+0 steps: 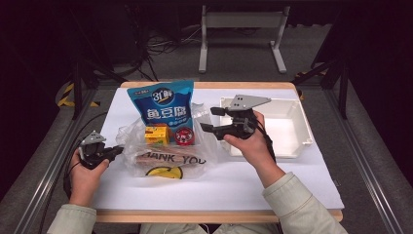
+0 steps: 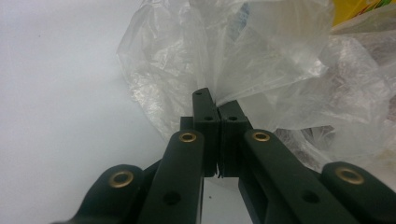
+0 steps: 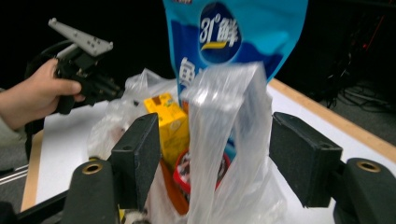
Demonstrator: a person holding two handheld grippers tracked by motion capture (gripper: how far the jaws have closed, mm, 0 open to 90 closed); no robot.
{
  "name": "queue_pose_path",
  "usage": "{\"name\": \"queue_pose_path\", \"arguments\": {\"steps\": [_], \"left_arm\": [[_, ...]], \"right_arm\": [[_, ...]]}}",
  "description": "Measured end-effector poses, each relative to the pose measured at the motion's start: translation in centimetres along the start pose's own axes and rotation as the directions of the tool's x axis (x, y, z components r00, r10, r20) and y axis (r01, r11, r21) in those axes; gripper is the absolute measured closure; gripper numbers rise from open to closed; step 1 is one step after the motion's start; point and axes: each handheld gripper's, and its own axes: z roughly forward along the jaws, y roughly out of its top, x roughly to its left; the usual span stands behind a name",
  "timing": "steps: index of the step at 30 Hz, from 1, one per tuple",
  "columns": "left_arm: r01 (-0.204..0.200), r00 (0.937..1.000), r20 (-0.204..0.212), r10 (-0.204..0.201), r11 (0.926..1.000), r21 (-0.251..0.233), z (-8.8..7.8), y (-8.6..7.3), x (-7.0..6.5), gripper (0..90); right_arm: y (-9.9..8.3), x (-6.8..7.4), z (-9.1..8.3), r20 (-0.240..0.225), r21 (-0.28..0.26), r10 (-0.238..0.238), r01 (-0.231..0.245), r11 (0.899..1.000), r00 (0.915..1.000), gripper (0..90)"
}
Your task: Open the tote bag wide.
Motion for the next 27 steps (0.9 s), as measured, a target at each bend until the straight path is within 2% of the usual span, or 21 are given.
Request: {"name": "queue_pose_path", "arguments": {"steps": [6, 11, 13, 14, 15, 16, 18, 21, 24, 27], "left_arm": [[-0.001, 1.0000, -0.005, 0.001, 1.0000, -0.001, 0.0, 0.0, 0.0, 87.5], [0.003, 1.0000, -0.002, -0.003, 1.0000, -0.006, 0.1, -0.1, 0.1, 86.7], [-0.001, 1.0000, 0.000, 0.001, 1.0000, -0.007, 0.1, -0.1, 0.1, 86.7], [-0.006, 1.0000, -0.001, 0.006, 0.9999, -0.009, 0.1, -0.1, 0.1, 86.6], [-0.009, 1.0000, 0.000, 0.009, 0.9999, -0.009, 0.1, -0.1, 0.1, 86.6], [-0.009, 1.0000, 0.001, 0.009, 0.9999, -0.008, 0.1, -0.1, 0.1, 86.6], [-0.007, 1.0000, 0.001, 0.007, 0.9999, -0.010, 0.0, -0.1, 0.1, 86.6], [-0.009, 1.0000, 0.001, 0.009, 0.9999, -0.009, 0.1, -0.1, 0.2, 86.7], [-0.006, 1.0000, 0.000, 0.006, 1.0000, -0.007, 0.1, -0.2, 0.2, 86.7], [-0.002, 1.0000, 0.002, 0.002, 1.0000, -0.010, 0.1, -0.1, 0.1, 86.9]], "right_arm": [[1.7, -0.6, 0.6, 0.019, -0.035, -0.008, 0.008, 0.999, 0.9998, 32.7], [2.2, -0.6, 1.3, 0.015, -0.031, -0.016, 0.017, 0.999, 0.9997, 32.3], [2.3, -0.5, 1.8, 0.010, -0.027, -0.003, 0.003, 1.000, 0.9999, 33.4], [2.2, -0.5, 2.0, 0.004, -0.025, -0.003, 0.003, 1.000, 1.0000, 36.0], [2.0, -0.5, 2.2, 0.013, -0.006, -0.022, 0.022, 1.000, 0.9997, 48.2], [2.0, -0.5, 2.2, 0.013, -0.006, -0.022, 0.022, 1.000, 0.9997, 48.2], [1.8, -0.4, 2.2, 0.023, 0.020, -0.035, 0.035, 0.999, 0.9991, 65.1], [1.1, -0.3, 2.1, 0.046, 0.066, -0.060, 0.057, 0.996, 0.9972, 82.9], [0.3, 0.0, 2.2, 0.056, 0.103, -0.080, 0.074, 0.992, 0.9952, 88.7], [-0.7, 0.4, 2.3, 0.048, 0.137, -0.095, 0.088, 0.987, 0.9943, 89.6]]}}
